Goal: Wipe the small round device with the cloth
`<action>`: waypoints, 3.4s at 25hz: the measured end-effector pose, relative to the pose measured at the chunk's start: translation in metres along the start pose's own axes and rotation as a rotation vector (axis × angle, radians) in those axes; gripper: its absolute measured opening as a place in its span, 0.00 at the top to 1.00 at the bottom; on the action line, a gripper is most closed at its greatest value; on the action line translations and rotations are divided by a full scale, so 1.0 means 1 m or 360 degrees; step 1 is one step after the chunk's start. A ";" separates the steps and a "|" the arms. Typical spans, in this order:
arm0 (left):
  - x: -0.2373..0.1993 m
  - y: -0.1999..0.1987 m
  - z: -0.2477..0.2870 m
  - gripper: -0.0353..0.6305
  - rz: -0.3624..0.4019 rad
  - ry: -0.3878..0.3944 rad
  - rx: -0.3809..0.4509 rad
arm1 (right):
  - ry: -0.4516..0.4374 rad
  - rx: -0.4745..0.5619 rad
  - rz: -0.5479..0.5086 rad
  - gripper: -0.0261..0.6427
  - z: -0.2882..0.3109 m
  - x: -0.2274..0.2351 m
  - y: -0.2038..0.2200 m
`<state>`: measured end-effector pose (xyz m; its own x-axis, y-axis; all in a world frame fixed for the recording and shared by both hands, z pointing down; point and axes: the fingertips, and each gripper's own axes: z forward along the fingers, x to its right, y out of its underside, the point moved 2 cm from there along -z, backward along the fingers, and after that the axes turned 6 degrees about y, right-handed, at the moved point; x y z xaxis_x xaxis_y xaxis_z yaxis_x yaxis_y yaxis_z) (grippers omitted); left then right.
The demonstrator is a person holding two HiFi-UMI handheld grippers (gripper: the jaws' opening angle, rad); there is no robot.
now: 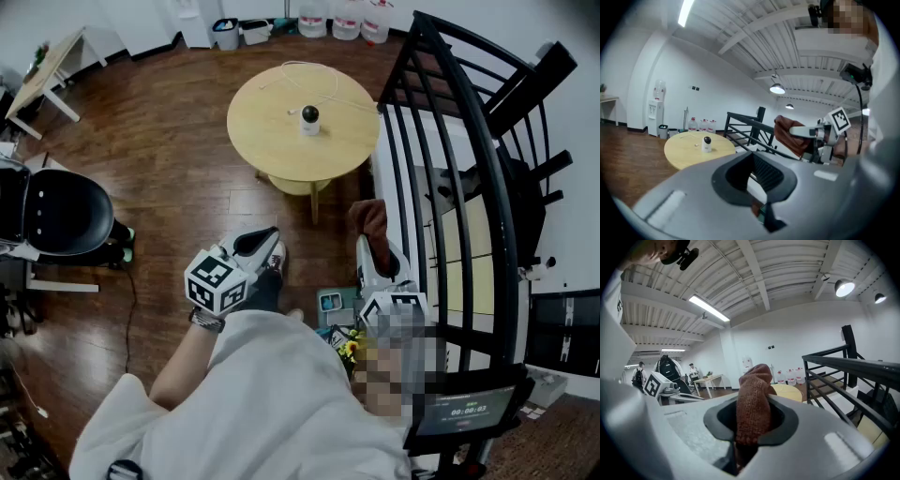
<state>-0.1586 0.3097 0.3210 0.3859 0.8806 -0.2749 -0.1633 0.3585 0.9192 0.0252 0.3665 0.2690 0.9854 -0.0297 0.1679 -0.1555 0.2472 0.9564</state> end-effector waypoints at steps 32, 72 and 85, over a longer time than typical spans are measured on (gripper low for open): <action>-0.245 -0.066 0.175 0.67 0.0148 0.0192 -0.0302 | 0.0118 -0.0200 -0.0083 0.86 0.256 0.054 -0.057; -0.280 0.046 0.294 0.36 0.0314 -0.0018 -0.0956 | -0.0639 -0.0733 -0.1251 0.86 0.414 0.033 0.073; -0.279 0.054 0.284 0.39 0.0316 -0.0025 -0.0970 | -0.0697 -0.0901 -0.1218 0.86 0.418 0.052 0.108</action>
<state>-0.0168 -0.0046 0.5273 0.3079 0.9453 -0.1077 -0.7182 0.3052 0.6253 0.0299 -0.0130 0.4812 0.6778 -0.6896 -0.2549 0.6655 0.4281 0.6115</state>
